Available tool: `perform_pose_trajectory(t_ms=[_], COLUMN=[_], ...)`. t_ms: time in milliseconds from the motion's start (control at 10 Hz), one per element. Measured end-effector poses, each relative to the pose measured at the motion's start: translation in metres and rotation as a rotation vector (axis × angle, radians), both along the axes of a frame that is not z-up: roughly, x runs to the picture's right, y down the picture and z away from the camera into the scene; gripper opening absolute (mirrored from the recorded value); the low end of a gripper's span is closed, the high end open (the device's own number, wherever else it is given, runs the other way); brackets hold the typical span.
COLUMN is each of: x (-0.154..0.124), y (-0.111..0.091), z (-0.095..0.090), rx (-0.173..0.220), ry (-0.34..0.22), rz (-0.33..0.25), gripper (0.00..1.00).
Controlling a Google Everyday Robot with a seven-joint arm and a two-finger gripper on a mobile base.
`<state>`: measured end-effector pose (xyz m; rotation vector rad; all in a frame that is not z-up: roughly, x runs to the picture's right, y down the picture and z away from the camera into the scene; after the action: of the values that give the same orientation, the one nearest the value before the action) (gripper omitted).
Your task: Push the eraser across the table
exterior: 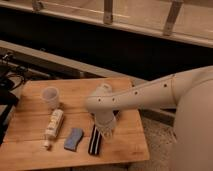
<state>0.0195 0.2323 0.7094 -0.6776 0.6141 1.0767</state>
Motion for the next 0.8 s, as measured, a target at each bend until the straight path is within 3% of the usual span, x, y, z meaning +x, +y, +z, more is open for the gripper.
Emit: perform_pose_trajectory(t_ms=[200,800], x=[0.002,0.002], y=[-0.002,-0.005], z=[0.009,0.041], rx=[0.026,0.052], ry=[-0.016,-0.017], rz=[0.058,0.066], gripper=[0.01,0.01])
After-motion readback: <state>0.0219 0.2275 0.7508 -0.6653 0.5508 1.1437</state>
